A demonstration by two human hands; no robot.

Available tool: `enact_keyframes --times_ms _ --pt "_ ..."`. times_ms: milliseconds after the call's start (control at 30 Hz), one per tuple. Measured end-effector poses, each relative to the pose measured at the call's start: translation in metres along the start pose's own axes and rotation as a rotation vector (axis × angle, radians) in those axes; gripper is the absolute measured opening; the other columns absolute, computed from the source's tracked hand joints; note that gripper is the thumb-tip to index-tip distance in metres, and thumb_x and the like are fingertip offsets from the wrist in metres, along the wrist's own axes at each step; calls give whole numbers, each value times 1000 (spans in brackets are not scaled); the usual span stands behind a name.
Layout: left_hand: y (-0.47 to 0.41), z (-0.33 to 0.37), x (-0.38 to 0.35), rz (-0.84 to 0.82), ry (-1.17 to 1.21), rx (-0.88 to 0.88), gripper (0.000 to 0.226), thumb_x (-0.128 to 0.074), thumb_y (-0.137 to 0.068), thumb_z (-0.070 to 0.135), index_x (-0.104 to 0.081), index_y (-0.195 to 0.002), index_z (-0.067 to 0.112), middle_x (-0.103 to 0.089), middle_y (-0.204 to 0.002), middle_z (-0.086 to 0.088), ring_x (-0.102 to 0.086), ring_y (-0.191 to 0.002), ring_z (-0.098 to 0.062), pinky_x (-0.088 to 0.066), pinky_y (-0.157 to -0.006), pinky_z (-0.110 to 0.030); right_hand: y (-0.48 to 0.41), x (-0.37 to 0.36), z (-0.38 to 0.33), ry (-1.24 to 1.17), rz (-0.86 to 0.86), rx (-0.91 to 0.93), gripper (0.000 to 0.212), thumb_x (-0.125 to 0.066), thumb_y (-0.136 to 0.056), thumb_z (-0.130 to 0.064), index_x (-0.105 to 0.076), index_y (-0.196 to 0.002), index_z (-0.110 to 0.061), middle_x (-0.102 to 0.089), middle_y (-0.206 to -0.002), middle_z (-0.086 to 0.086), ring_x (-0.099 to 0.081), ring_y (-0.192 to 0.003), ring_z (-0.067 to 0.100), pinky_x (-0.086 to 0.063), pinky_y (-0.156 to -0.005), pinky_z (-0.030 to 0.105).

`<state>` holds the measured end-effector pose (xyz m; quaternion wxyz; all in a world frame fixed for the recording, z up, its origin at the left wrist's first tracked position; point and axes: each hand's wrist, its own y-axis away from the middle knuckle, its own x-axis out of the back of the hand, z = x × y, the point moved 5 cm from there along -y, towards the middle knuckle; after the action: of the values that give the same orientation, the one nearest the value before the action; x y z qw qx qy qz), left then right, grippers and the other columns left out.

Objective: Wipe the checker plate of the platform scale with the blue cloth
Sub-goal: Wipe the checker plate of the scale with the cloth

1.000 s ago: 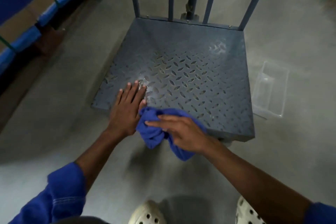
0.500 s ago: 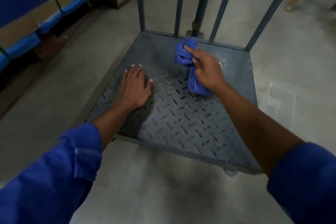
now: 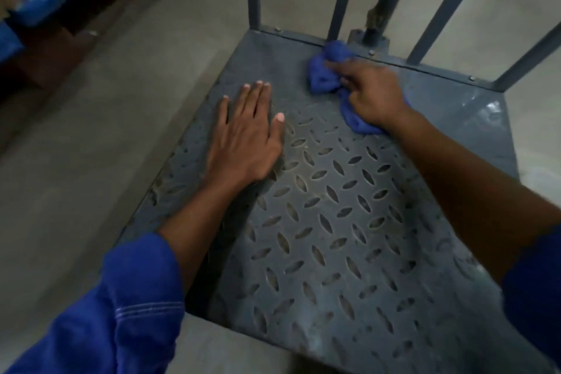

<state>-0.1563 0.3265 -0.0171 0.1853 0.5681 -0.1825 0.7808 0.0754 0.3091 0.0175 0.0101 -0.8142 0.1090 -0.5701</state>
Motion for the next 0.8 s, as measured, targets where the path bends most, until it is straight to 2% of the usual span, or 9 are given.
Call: enact_keyframes --times_ms 67,100,167,200,267,400,533,633,800 --pt "-1 1 1 -8 -3 -12 65 -21 -114 43 -5 -171 17 -4 -180 0 1 -166 -16 4 -134 -46 8 12 -10 -92 -59 126 42 -53 -103 -11 -62 -143 -20 -65 -143 4 -60 -133 21 -41 -112 23" --pt "-1 0 1 -10 -8 -11 64 -21 -114 42 -4 -171 17 -3 -180 0 2 -166 -16 5 -134 -46 4 23 -7 -123 21 130 42 -52 -105 -6 -61 -144 -18 -63 -143 0 -58 -134 15 -40 -115 20" --pt "0 -2 -2 2 -10 -16 64 -22 -115 41 -3 -171 17 -2 -180 0 3 -166 -16 5 -134 -46 -9 37 13 -170 198 23 44 -50 -104 -7 -61 -144 -19 -63 -144 3 -58 -135 18 -42 -117 26" --pt "0 -1 -1 6 -3 -24 64 -22 -115 40 -4 -171 17 -3 -180 0 2 -166 -16 4 -134 -46 -11 33 21 -123 203 -55 46 -49 -102 -8 -62 -144 -20 -65 -142 10 -60 -132 26 -44 -114 32" --pt "0 1 0 13 15 -27 63 -24 -115 38 -7 -171 16 -5 -180 0 0 -166 -16 2 -134 -46 -9 9 21 -21 76 -66 51 -52 -98 -5 -62 -146 -21 -68 -135 19 -64 -124 38 -46 -104 39" --pt "5 -5 5 70 99 -13 65 -21 -107 33 -26 -167 9 -25 -176 -8 -16 -164 -23 -7 -134 -43 38 -26 -53 -54 -96 251 63 -59 -87 4 -62 -145 -20 -64 -143 18 -63 -129 37 -48 -109 45" --pt "31 -22 15 91 290 71 69 -24 -97 29 -47 -158 6 -44 -166 -11 -33 -159 -28 -14 -131 -38 121 -31 -94 -121 -181 301 65 -54 -90 1 -59 -147 -28 -53 -155 14 -51 -144 29 -43 -116 40" --pt "71 -20 20 53 343 -6 60 -31 -102 31 -58 -150 7 -50 -161 -12 -39 -156 -31 -17 -129 -39 182 -34 -127 -202 -191 300 66 -48 -83 0 -65 -142 -25 -58 -152 12 -52 -143 25 -44 -113 35" --pt "149 -22 25 -11 324 -88 58 -29 -108 34 -57 -151 7 -47 -163 -13 -36 -157 -34 -13 -129 -38 244 -38 -159 -230 -170 351 66 -48 -77 2 -71 -135 -20 -65 -144 10 -58 -137 23 -41 -111 25"
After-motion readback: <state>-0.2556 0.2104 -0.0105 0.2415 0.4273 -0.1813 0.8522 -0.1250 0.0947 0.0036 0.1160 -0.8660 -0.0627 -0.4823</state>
